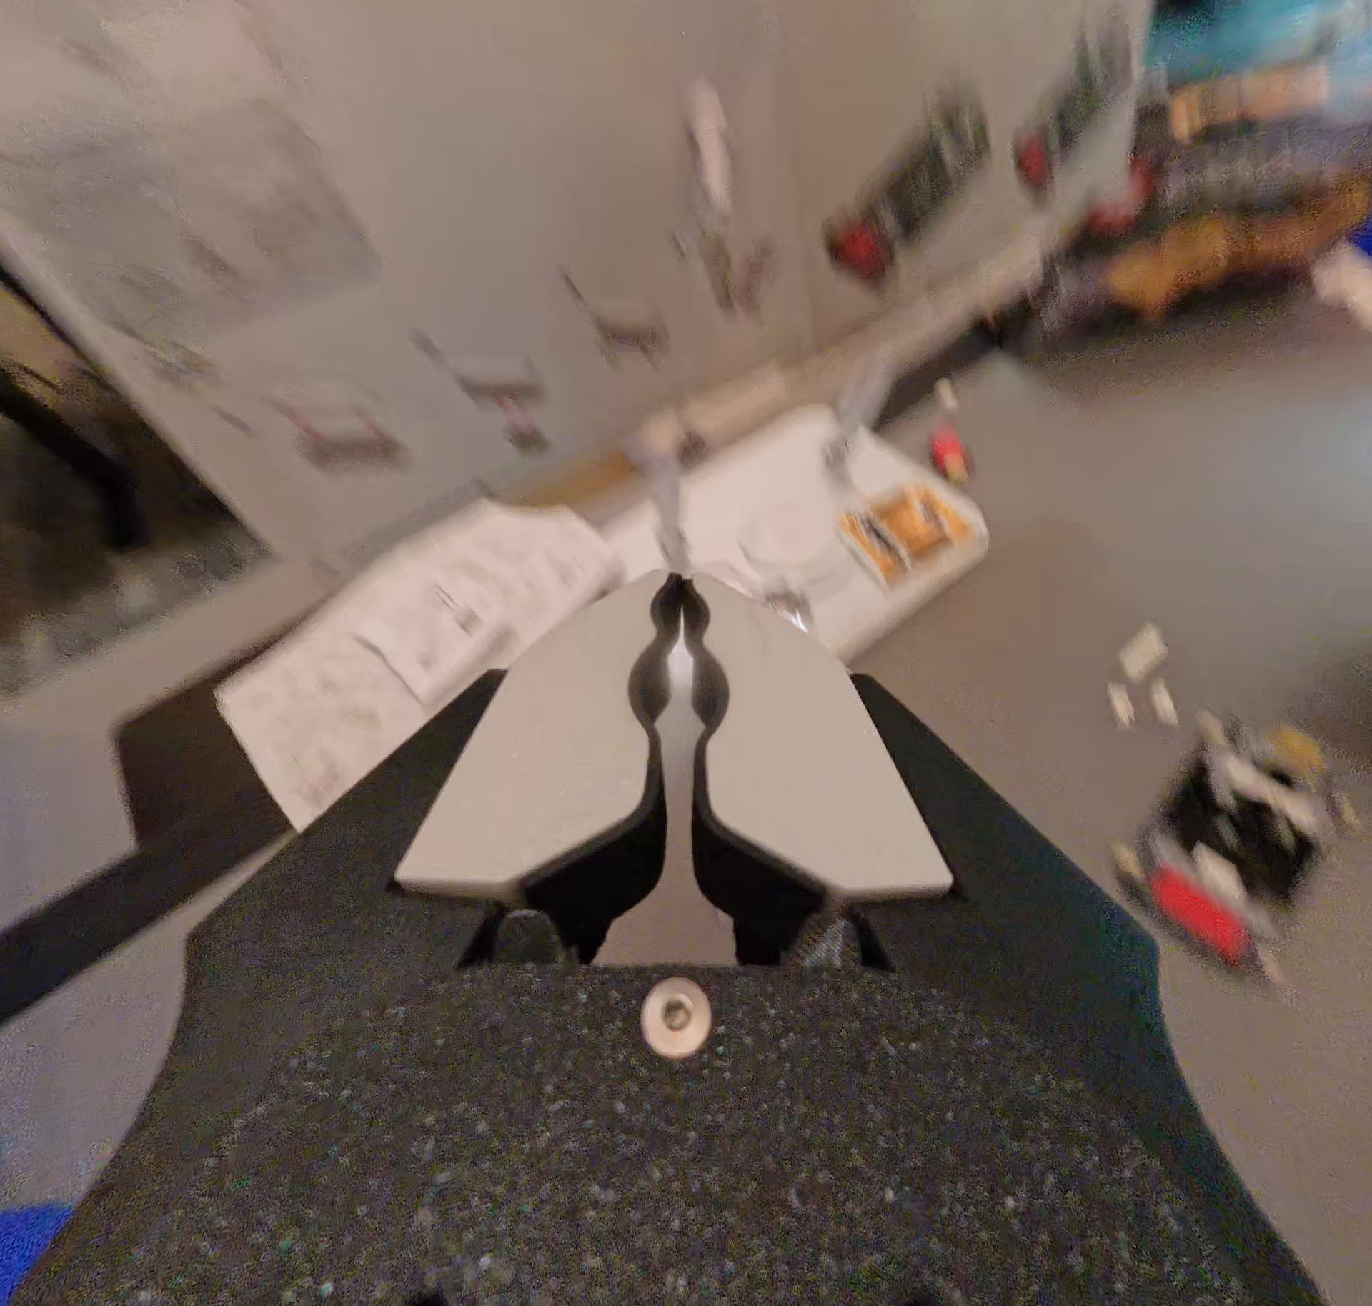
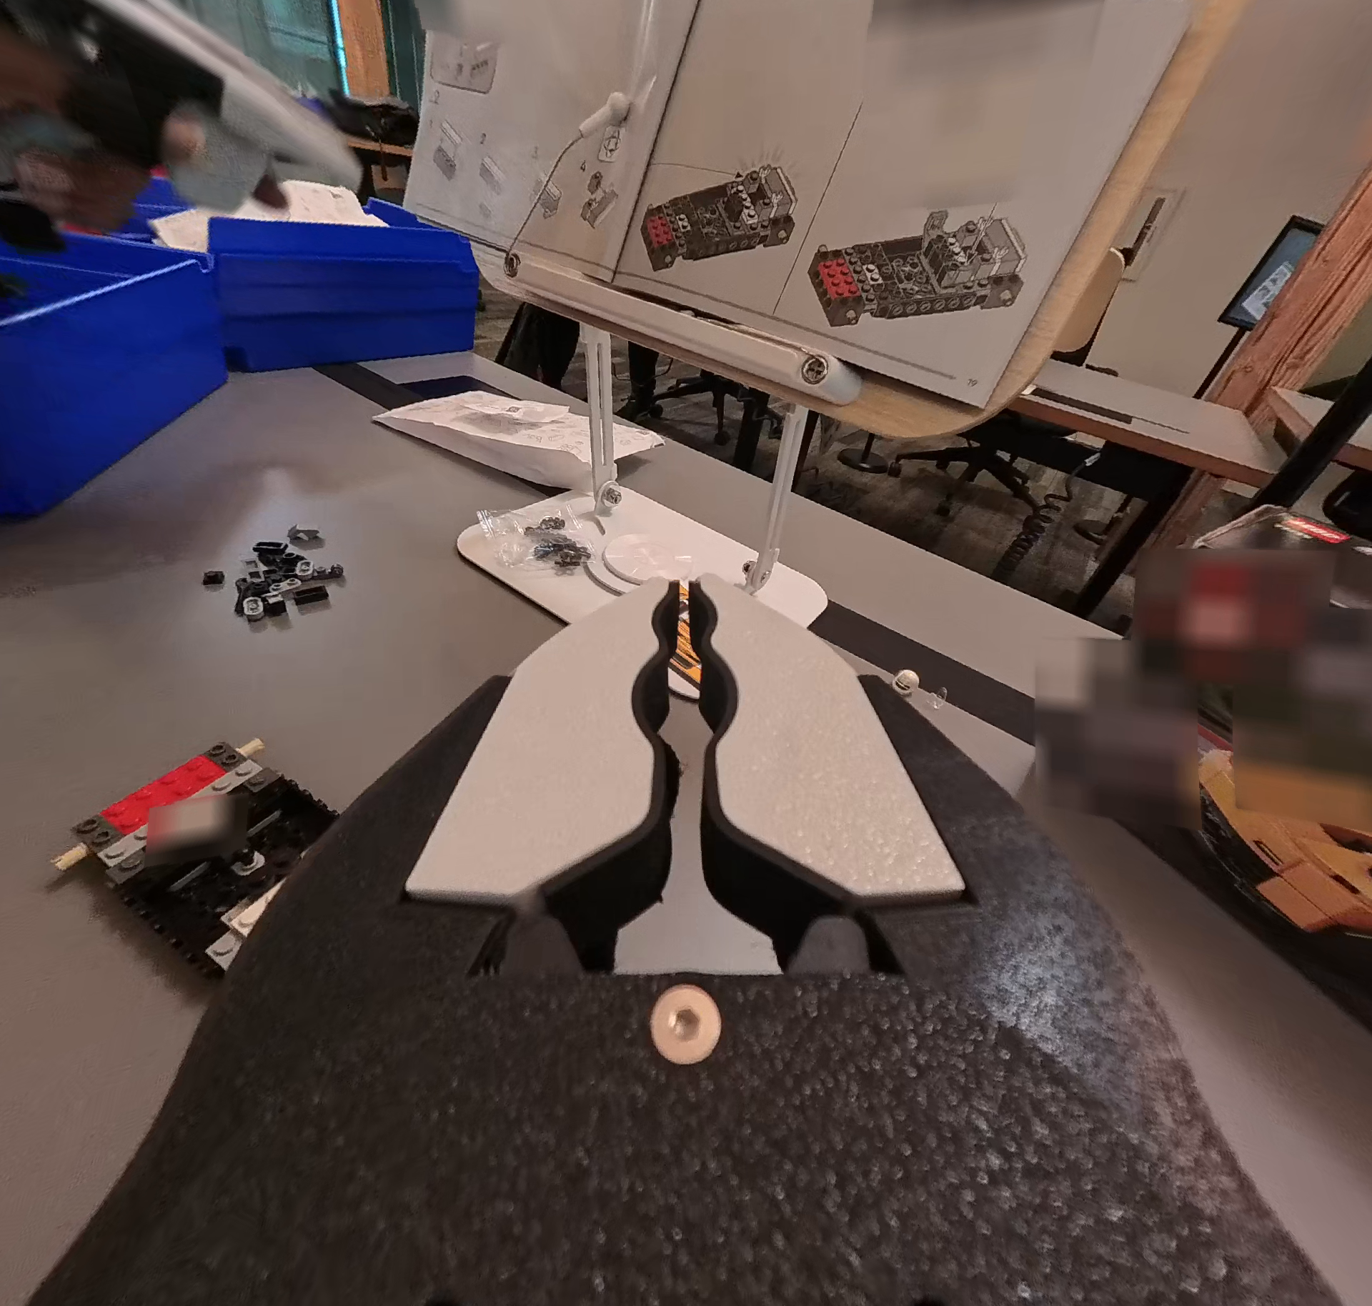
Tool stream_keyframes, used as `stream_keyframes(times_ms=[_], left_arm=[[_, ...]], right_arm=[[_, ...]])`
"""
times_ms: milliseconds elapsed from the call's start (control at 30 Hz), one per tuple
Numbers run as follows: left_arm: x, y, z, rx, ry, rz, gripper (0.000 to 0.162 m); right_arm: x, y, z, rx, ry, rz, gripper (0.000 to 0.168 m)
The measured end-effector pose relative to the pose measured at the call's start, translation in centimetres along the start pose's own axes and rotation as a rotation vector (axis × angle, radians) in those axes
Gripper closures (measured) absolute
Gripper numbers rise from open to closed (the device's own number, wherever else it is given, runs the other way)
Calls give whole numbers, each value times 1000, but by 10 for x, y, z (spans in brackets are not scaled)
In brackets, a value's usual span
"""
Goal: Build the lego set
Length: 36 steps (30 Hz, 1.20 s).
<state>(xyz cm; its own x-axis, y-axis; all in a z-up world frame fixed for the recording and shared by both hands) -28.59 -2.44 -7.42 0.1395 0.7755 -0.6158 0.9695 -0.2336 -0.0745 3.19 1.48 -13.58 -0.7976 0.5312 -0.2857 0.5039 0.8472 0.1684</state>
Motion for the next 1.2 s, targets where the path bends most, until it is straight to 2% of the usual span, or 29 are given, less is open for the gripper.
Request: stream_keyframes(times_ms=[100, 200, 300, 433, 667, 833, 933, 1067, 1200], left_arm=[[15, 20, 53, 127, -307, 81, 158], [24, 34, 94, 217, -490, 134, 154], [33, 44, 117, 264, -592, 178, 149], [47, 50, 132, 317, -733, 180, 145], [72, 53, 143, 337, -861, 176, 142], [78, 53, 146, 303, -875, 220, 141], [78, 54, 146, 303, -874, 259, 148], [80, 55, 146, 279, -878, 319, 144], [82, 53, 146, 274, -885, 339, 150]], right_arm=[[0, -1, 0, -1, -1, -5, 167], [0, -2, -1, -7, -1, -9, 167], [1, -4, 1, -8, -10, -18, 167], [3, -7, 3, -19, -21, -30, 167], [1, -8, 1, -39, -18, -38, 167], [0, -8, 1, -43, -19, -46, 167], [0, -9, 2, -45, -22, -49, 167], [1, -10, 2, -47, -28, -54, 166], [1, -11, 3, -51, -30, -57, 166]])
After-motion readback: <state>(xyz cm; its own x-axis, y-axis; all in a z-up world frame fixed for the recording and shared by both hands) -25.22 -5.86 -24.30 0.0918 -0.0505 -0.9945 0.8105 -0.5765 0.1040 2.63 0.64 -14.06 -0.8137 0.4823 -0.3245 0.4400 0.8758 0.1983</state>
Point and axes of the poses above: each gripper's, where its closed fingertips meet, x out along the fingers, z out of its underside, y = z × x across the jaws, the point moved 4 cm from there along -x, back along the fingers, and after that the axes turned 13 degrees about -y, right-handed, at the moved point
